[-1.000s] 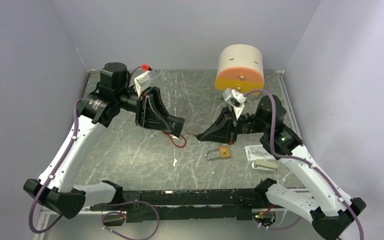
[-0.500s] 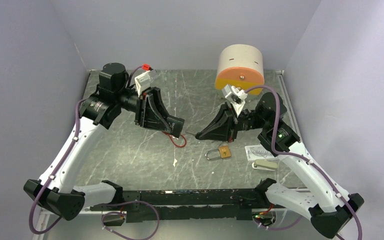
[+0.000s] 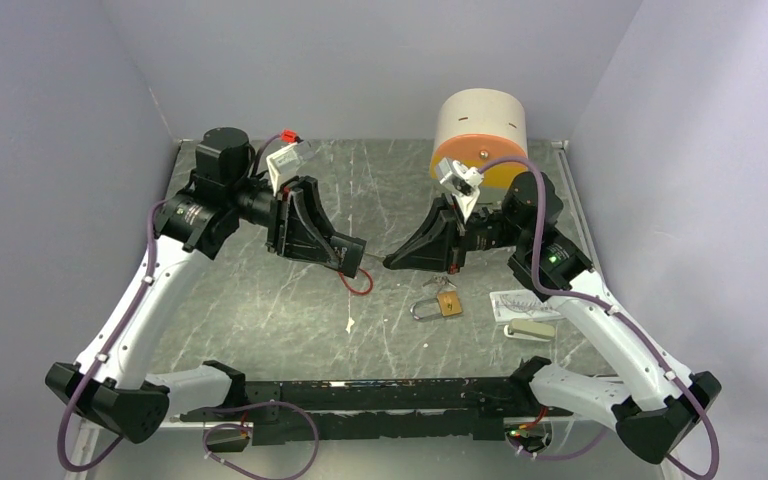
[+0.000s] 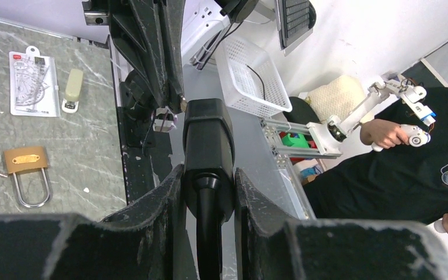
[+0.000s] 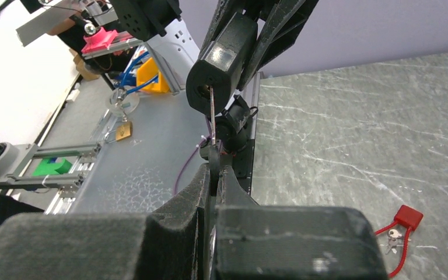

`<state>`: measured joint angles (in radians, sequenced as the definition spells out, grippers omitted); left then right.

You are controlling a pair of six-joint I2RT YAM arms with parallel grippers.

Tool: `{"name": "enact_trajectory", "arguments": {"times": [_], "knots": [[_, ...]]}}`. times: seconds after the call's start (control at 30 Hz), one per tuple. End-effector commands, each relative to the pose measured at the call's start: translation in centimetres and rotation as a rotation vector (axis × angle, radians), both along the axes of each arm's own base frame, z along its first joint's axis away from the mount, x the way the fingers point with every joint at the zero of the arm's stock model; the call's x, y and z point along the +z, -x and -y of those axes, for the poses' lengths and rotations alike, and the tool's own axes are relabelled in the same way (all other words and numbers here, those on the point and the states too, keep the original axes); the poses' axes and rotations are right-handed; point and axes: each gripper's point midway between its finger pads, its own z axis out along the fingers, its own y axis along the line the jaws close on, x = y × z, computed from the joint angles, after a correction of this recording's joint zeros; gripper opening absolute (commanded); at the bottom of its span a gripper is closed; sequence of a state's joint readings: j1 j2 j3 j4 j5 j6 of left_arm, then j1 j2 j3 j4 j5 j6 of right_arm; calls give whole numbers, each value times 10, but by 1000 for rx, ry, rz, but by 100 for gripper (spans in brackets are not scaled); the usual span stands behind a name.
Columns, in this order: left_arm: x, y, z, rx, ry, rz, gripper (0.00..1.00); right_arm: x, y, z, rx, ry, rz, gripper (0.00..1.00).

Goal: Unlock with the key

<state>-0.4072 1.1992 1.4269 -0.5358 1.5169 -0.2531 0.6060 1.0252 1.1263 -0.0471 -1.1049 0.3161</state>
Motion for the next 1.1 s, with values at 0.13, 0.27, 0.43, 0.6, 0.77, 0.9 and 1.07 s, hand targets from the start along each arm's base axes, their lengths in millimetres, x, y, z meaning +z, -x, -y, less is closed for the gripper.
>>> {"name": "enact_trajectory", "arguments": {"times": [0.13, 0.27, 0.43, 0.6, 0.77, 0.9, 1.07], "knots": [[25, 13, -5, -4, 59, 134, 3, 12, -3, -2, -24, -22, 69, 0], [26, 9, -3, 23, 54, 140, 3, 10, -2, -2, -22, -18, 67, 0], [26, 4, -1, 54, 50, 147, 3, 7, -2, 0, -37, -14, 73, 0], [22, 0, 1, 72, 43, 141, 3, 3, -7, 1, -72, 0, 79, 0], [19, -4, 2, 86, 34, 139, 3, 4, -9, 3, -115, -7, 82, 0], [15, -6, 2, 100, 14, 132, 3, 7, -15, 7, -187, -29, 78, 0], [15, -5, 1, 101, 15, 144, 3, 3, -21, 10, -247, -34, 52, 0]]}}
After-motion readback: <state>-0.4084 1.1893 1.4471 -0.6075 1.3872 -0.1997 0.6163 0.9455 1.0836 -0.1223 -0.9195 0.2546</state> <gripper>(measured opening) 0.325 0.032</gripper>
